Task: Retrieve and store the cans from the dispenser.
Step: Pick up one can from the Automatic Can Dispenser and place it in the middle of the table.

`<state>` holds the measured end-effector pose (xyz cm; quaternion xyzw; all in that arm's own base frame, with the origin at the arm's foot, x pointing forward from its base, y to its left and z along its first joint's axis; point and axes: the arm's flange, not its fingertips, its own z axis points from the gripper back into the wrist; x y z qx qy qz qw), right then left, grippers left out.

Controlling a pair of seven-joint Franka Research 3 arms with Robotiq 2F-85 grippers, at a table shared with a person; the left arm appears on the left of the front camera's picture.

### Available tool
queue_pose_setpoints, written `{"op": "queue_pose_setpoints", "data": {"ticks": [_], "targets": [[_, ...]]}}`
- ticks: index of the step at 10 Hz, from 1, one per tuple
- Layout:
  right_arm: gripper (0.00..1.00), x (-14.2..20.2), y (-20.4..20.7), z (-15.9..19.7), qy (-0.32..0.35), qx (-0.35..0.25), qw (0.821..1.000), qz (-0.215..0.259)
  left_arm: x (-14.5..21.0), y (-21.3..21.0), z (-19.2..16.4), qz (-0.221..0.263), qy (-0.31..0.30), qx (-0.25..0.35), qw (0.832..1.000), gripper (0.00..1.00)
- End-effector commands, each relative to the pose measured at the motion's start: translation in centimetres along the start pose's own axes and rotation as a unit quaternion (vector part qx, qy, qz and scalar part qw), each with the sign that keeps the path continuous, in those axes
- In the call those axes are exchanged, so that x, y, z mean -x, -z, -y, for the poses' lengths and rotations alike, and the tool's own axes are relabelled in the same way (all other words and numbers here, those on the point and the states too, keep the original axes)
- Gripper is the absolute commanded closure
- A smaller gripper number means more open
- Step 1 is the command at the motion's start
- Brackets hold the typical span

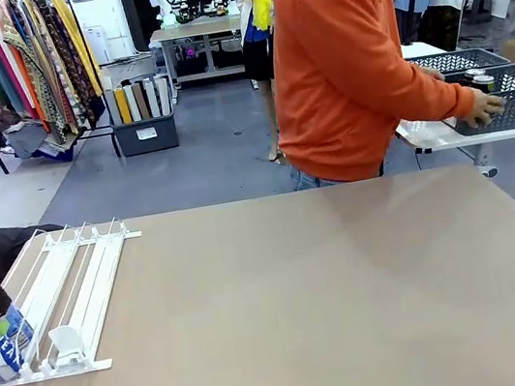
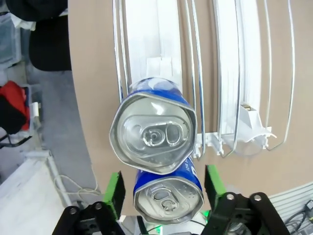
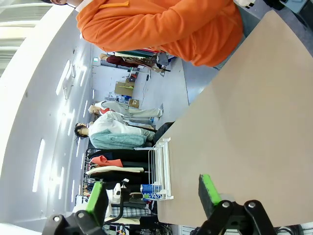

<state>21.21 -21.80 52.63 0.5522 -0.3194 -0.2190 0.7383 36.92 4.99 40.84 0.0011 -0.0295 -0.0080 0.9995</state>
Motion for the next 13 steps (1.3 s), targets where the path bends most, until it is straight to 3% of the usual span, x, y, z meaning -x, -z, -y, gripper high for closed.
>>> {"op": "queue_pose_setpoints", "data": {"ticks": [1,9,13], "targets": [[0.00,-0.1,0.1,-0.1,-0.010,-0.017,1.000,0.006,3.4,2.4,0.8,0.017,-0.012,-0.026,0.999,1.00],[0.00,-0.1,0.1,-0.1,-0.010,-0.017,1.000,0.006,3.9,1.1,0.9,0.010,-0.008,-0.024,1.000,1.00],[0.00,-0.1,0.1,-0.1,-0.010,-0.017,1.000,0.006,6.2,-9.4,-0.2,0.025,0.005,-0.024,0.999,1.00]]}}
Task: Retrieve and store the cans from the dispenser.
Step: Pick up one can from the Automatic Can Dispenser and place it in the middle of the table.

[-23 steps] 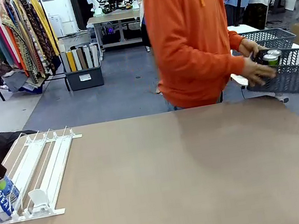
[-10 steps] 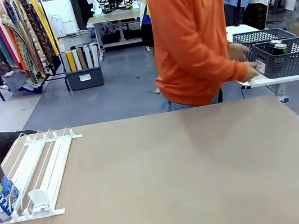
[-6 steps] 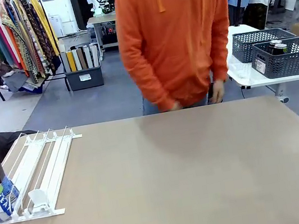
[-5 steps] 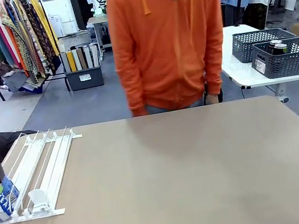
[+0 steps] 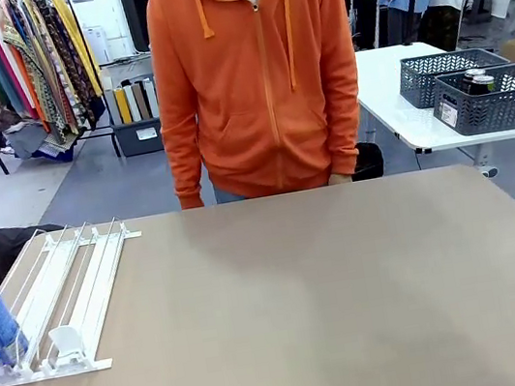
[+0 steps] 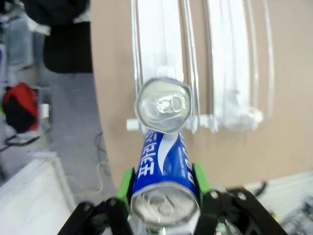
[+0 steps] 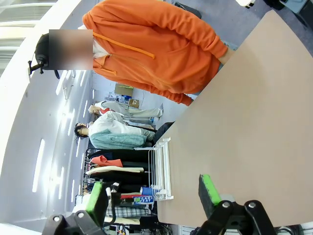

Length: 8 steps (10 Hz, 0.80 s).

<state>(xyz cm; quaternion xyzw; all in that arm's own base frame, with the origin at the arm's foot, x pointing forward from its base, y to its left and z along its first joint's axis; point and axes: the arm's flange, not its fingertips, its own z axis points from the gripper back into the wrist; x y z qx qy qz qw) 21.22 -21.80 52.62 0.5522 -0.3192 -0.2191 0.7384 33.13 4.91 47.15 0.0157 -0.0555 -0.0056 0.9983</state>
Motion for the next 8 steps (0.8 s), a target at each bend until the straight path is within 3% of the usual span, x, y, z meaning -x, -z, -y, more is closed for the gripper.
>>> {"op": "queue_pose_setpoints", "data": {"ticks": [1,3,5,7,8], "targets": [[0.00,-0.1,0.1,-0.1,-0.010,-0.017,1.000,0.006,3.4,-6.2,-0.5,-0.003,0.038,-0.002,0.999,1.00],[0.00,-0.1,0.1,-0.1,-0.010,-0.017,1.000,0.006,4.8,-13.0,-0.4,0.012,0.110,-0.024,0.994,1.00],[0.00,-0.1,0.1,-0.1,-0.010,-0.017,1.000,0.006,5.3,-18.1,0.6,0.047,0.129,-0.064,0.988,1.00],[0.00,-0.1,0.1,-0.1,-0.010,-0.017,1.000,0.006,4.2,-19.6,1.3,0.068,0.137,-0.037,0.988,1.00],[0.00,-0.1,0.1,-0.1,-0.010,-0.017,1.000,0.006,3.4,-19.1,1.0,0.043,0.139,-0.011,0.989,1.00]]}}
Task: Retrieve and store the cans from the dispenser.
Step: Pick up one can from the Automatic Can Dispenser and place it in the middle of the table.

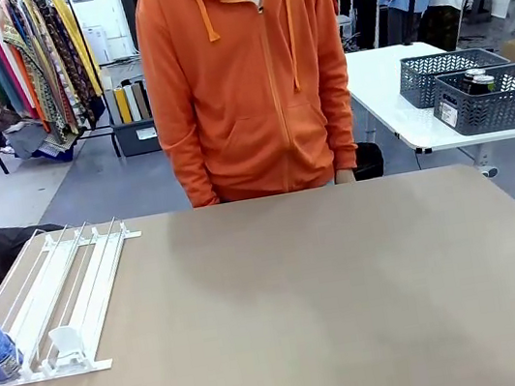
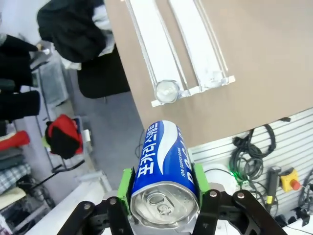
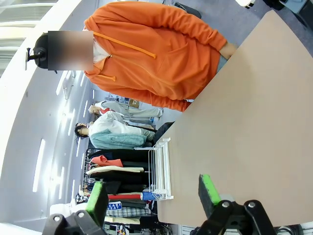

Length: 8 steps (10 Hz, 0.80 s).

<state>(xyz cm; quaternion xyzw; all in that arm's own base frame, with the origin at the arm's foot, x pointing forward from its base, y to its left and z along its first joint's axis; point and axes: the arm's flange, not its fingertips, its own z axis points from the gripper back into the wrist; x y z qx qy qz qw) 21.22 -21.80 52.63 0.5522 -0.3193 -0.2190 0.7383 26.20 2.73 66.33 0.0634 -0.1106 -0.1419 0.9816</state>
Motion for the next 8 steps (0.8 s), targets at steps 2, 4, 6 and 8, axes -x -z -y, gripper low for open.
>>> {"op": "queue_pose_setpoints", "data": {"ticks": [2,4,6,8], "targets": [[0.00,-0.1,0.1,-0.1,-0.010,-0.017,1.000,0.006,0.9,-0.4,0.0,0.003,-0.005,-0.012,1.000,1.00],[0.00,-0.1,0.1,-0.1,-0.010,-0.017,1.000,0.006,0.9,-0.4,0.0,0.003,-0.005,-0.012,1.000,1.00],[0.00,-0.1,0.1,-0.1,-0.010,-0.017,1.000,0.006,0.6,-0.2,0.1,0.001,0.000,-0.002,1.000,1.00],[0.00,-0.1,0.1,-0.1,-0.010,-0.017,1.000,0.006,-6.1,1.8,4.4,0.026,0.007,0.052,0.998,1.00]]}}
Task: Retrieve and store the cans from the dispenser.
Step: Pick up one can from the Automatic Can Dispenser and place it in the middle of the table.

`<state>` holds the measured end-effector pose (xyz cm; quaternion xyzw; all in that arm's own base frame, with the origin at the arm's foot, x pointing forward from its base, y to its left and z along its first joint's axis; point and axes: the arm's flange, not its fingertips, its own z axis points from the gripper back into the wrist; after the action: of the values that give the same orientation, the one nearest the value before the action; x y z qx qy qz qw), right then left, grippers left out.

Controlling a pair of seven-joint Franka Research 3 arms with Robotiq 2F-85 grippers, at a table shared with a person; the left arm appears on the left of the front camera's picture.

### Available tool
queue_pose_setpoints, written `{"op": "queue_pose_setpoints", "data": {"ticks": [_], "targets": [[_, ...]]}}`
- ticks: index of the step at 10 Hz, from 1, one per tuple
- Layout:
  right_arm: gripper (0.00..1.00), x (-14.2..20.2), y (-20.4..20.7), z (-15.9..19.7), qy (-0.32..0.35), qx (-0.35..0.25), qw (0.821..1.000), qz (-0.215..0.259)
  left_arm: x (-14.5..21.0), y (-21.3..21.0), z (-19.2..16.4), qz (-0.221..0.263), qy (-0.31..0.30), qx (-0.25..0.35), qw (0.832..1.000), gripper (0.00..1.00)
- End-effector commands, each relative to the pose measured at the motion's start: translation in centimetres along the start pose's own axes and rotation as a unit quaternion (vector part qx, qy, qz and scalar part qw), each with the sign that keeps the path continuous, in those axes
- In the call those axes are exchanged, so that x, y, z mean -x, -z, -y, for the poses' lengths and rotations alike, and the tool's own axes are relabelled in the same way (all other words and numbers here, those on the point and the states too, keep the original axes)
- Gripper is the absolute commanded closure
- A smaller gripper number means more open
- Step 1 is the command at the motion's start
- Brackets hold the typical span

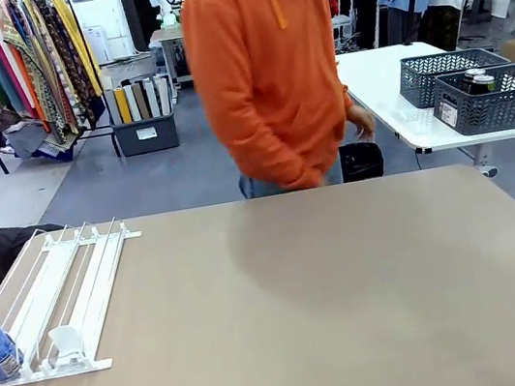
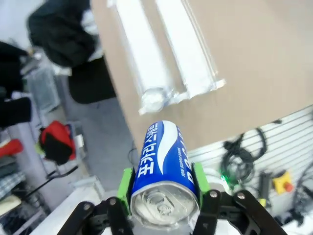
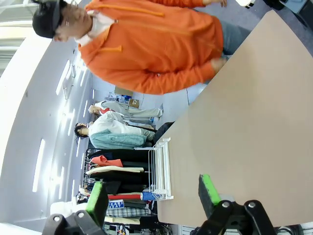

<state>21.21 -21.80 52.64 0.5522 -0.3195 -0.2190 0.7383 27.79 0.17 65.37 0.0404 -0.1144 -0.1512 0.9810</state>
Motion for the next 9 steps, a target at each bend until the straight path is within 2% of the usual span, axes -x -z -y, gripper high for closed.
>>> {"op": "queue_pose_setpoints", "data": {"ticks": [1,3,5,6,7,9], "targets": [[0.00,-0.1,0.1,-0.1,-0.010,-0.017,1.000,0.005,-8.1,1.8,5.3,0.034,0.002,0.078,0.996,1.00],[0.00,-0.1,0.1,-0.1,-0.010,-0.017,1.000,0.005,-15.2,5.7,14.1,0.017,0.080,0.110,0.990,1.00],[0.00,-0.1,0.1,-0.1,-0.010,-0.017,1.000,0.005,-20.1,11.3,23.9,-0.006,0.123,0.151,0.981,1.00],[0.00,-0.1,0.1,-0.1,-0.010,-0.017,1.000,0.005,-20.9,14.3,28.1,-0.029,0.144,0.154,0.977,1.00],[0.00,-0.1,0.1,-0.1,-0.010,-0.017,1.000,0.005,-21.1,17.1,31.6,-0.039,0.164,0.132,0.977,1.00],[0.00,-0.1,0.1,-0.1,-0.010,-0.017,1.000,0.005,-21.4,21.2,35.2,-0.046,0.172,0.102,0.979,1.00]]}}
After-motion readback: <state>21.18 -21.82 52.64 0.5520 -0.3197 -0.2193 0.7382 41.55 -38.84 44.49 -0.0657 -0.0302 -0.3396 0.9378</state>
